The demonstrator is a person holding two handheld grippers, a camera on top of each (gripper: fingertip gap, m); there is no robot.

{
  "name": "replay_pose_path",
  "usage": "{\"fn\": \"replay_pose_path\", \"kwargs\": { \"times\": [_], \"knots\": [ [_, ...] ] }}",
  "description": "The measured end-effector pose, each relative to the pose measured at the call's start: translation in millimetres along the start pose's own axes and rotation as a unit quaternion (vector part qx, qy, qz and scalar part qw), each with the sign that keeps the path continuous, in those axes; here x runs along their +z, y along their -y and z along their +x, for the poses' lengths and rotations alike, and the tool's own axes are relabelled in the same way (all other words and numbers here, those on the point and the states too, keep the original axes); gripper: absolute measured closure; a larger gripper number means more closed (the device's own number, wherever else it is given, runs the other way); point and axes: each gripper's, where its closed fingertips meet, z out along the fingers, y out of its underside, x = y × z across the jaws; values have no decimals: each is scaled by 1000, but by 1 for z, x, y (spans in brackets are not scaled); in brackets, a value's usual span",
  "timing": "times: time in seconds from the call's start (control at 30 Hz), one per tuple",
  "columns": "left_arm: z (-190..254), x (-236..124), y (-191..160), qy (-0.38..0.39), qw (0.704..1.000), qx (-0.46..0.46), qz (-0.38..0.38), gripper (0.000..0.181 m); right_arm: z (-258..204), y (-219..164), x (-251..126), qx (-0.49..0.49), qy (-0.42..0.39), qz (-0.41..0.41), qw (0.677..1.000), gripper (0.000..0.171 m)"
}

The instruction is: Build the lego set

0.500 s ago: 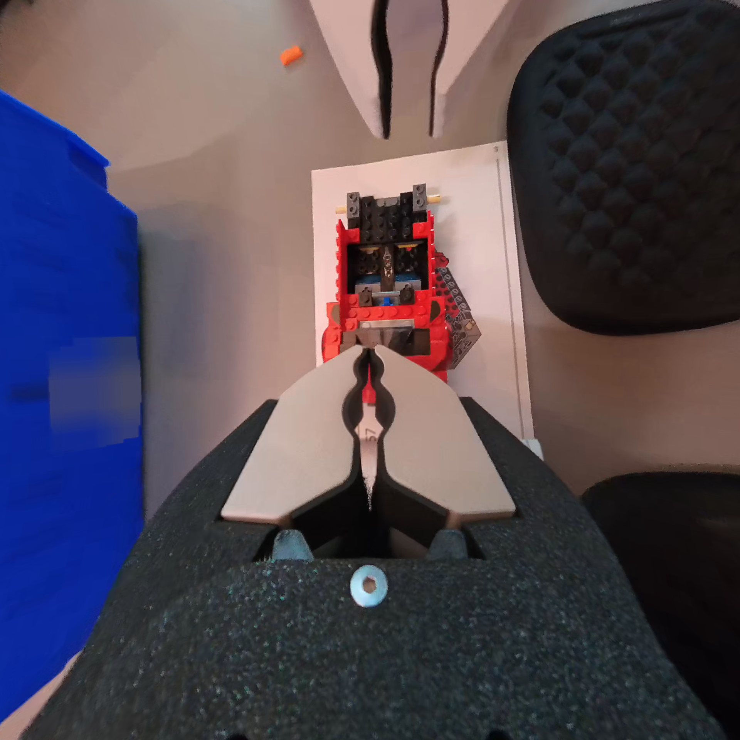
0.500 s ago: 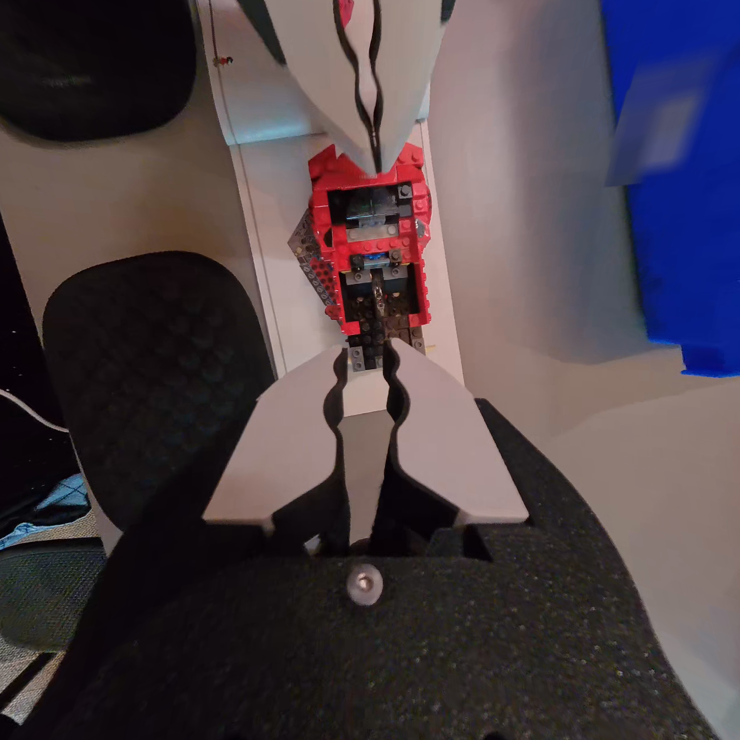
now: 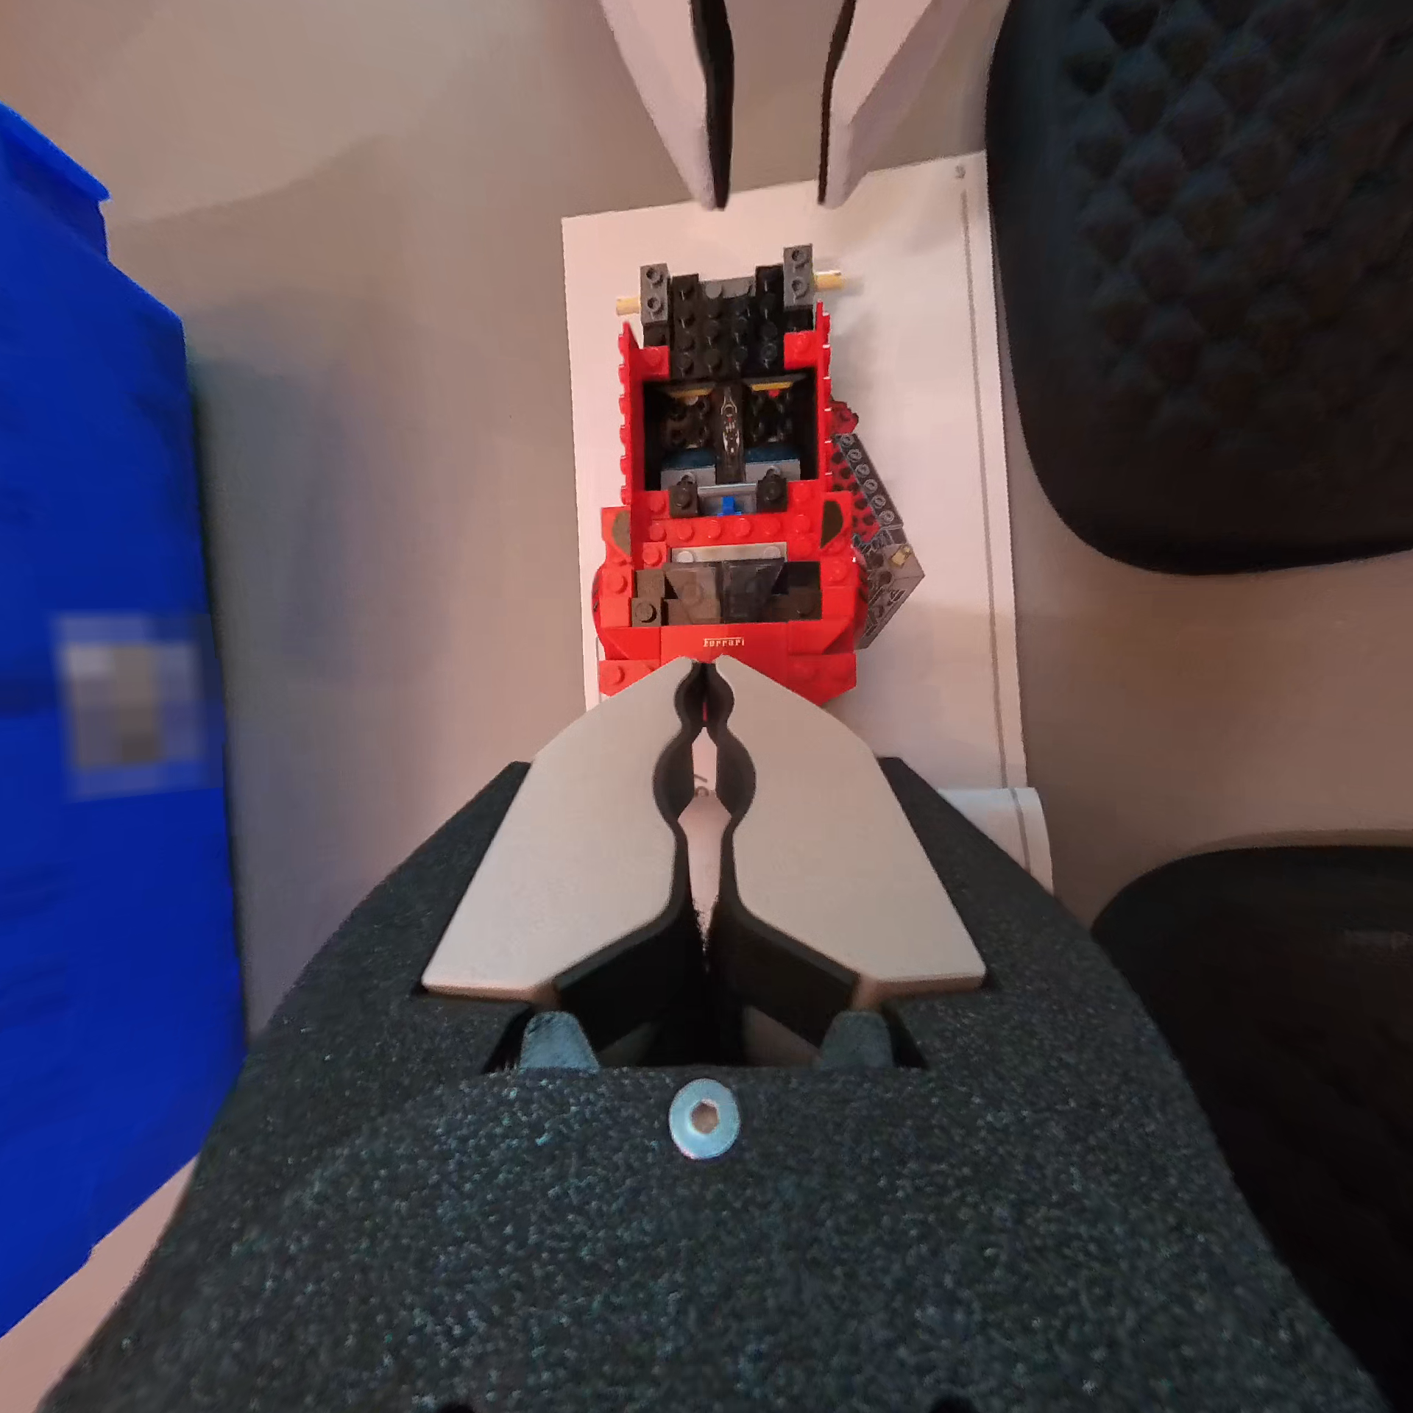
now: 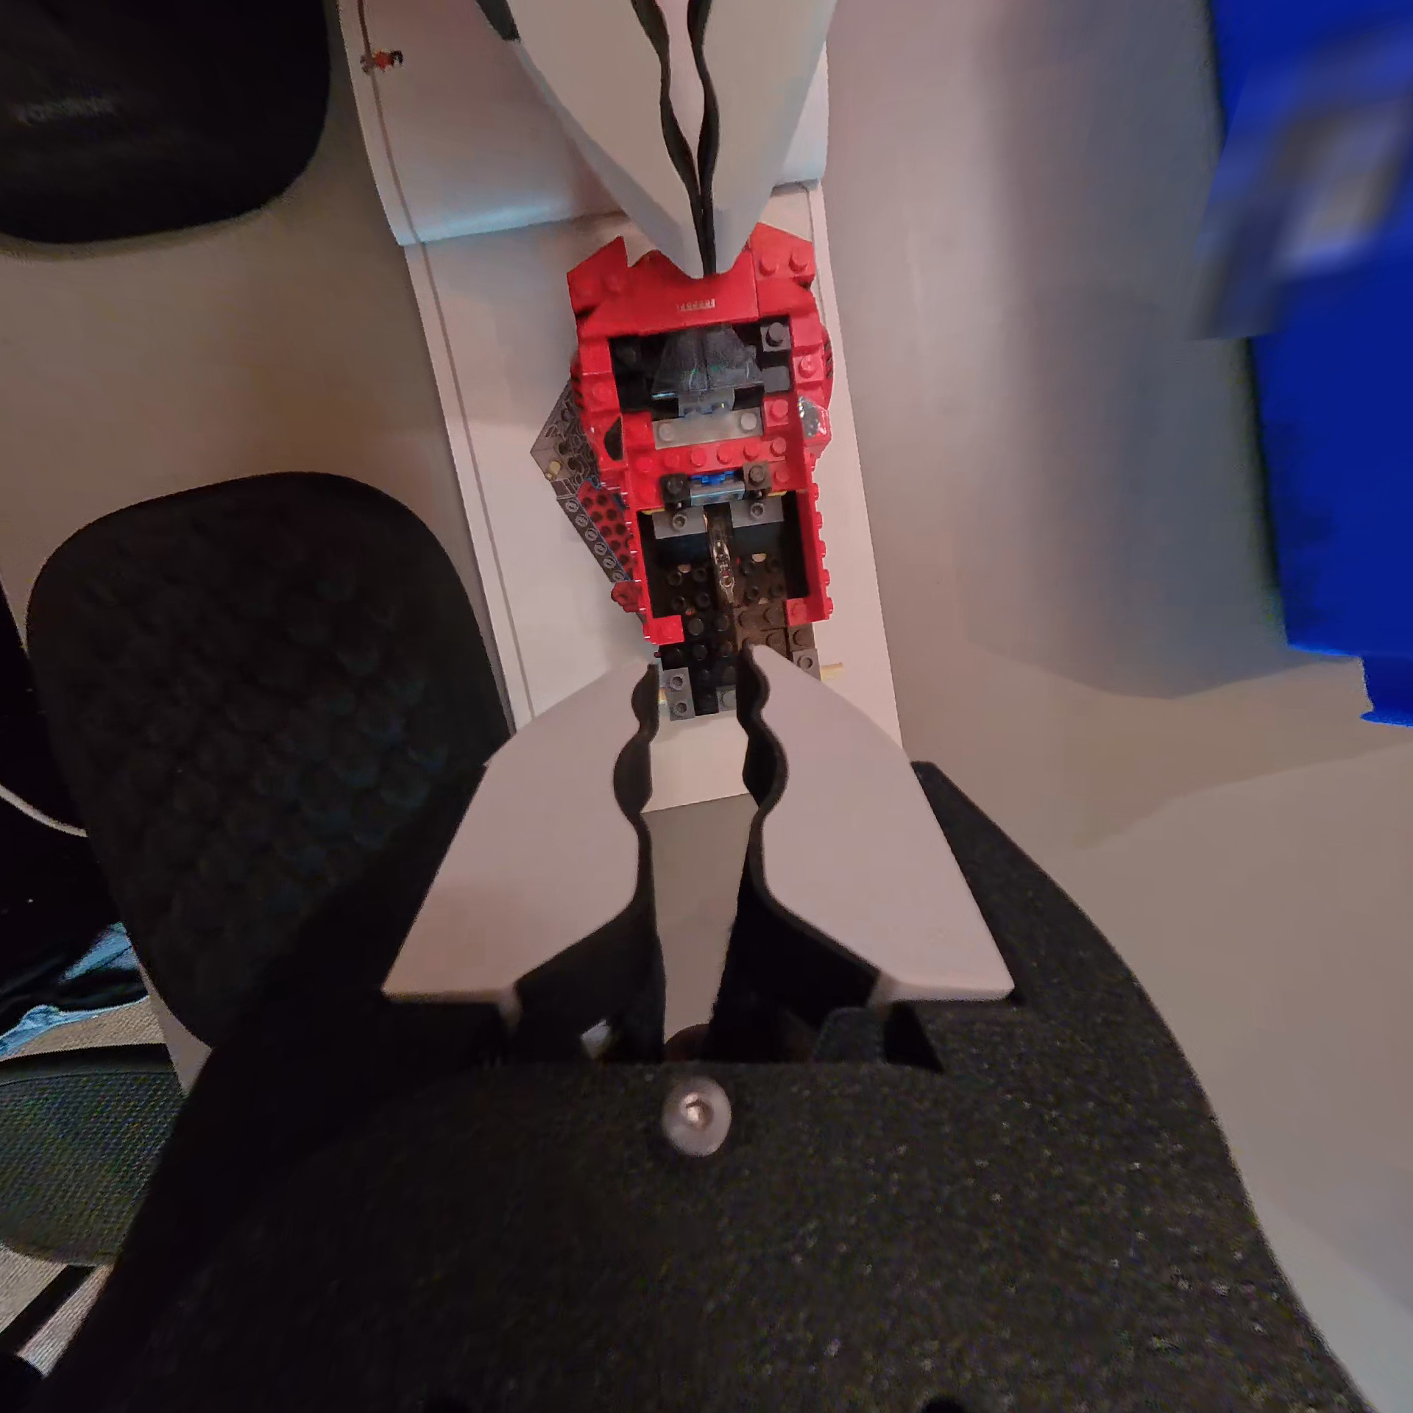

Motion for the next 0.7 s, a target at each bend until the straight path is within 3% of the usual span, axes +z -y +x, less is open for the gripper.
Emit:
{"fn": "replay_pose_path", "kwargs": {
  "times": [0.7],
  "knots": [
    [2, 3, -1, 67, 983, 103, -138, 181, -1, -3, 12, 18, 17, 14, 1000, 146]
  ]
}}
